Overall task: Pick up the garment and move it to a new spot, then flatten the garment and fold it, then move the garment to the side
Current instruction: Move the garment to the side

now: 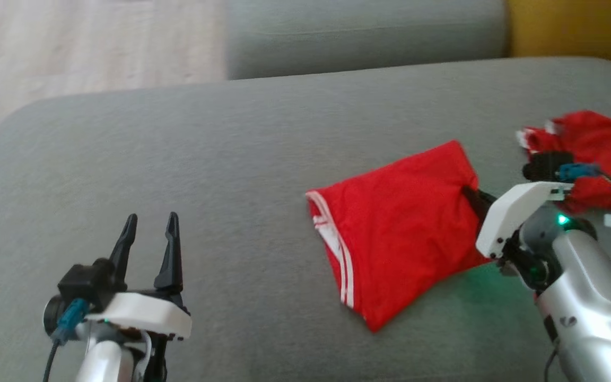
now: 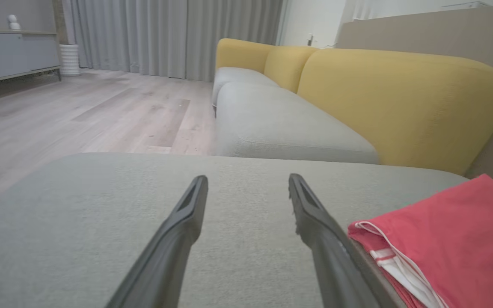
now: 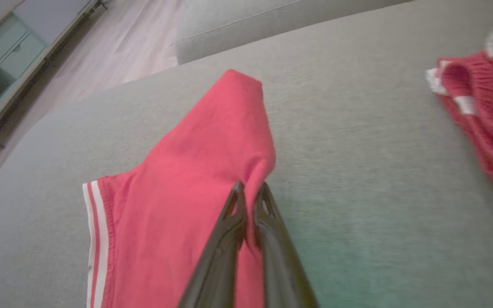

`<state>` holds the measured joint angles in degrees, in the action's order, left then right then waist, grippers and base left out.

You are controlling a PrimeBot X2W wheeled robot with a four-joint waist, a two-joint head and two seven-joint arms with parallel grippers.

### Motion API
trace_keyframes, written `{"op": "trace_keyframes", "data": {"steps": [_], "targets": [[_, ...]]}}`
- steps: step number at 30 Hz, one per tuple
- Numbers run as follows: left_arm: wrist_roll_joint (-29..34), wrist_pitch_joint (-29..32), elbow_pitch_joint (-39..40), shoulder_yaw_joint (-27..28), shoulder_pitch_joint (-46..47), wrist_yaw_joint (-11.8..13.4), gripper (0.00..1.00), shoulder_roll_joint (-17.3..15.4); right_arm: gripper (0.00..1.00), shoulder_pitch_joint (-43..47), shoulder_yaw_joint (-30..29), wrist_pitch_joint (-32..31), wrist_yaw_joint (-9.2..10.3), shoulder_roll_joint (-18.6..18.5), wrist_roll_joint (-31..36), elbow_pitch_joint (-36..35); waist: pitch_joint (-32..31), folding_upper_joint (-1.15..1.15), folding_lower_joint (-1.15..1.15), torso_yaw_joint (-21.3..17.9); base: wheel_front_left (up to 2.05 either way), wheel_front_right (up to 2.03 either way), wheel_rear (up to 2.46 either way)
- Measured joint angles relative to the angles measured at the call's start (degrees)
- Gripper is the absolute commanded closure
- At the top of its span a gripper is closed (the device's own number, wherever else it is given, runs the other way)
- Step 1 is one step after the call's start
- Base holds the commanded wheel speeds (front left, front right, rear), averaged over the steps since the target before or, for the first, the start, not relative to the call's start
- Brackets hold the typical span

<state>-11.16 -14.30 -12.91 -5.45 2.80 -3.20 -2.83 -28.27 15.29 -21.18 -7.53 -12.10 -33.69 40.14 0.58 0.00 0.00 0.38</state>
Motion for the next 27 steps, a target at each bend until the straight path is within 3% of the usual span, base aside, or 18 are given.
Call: {"op": "trace_keyframes", "data": {"steps": [16, 21, 27], "targets": [[-0.2, 0.0, 0.7, -5.0, 3.7, 0.2, 0.0, 0.2, 1.0, 0.3, -1.3, 1.4, 0.0, -1.4, -0.5, -5.6, 2.7, 0.0, 0.0, -16.9, 0.0, 0.0, 0.0], [-0.1, 0.0, 0.8, -5.0, 4.2, 0.2, 0.0, 0.2, 1.0, 0.9, -1.3, 2.2, 0.0, -1.6, -1.2, -7.2, 5.2, 0.0, 0.0, -18.6, 0.0, 0.0, 0.0], [0.8, 0.0, 0.6, -5.1, 6.4, -0.3, 0.0, -0.1, 1.0, -2.8, -0.4, 2.6, 0.0, -3.5, -1.3, -8.1, 8.7, 0.0, 0.0, -17.5, 0.0, 0.0, 0.0]]}}
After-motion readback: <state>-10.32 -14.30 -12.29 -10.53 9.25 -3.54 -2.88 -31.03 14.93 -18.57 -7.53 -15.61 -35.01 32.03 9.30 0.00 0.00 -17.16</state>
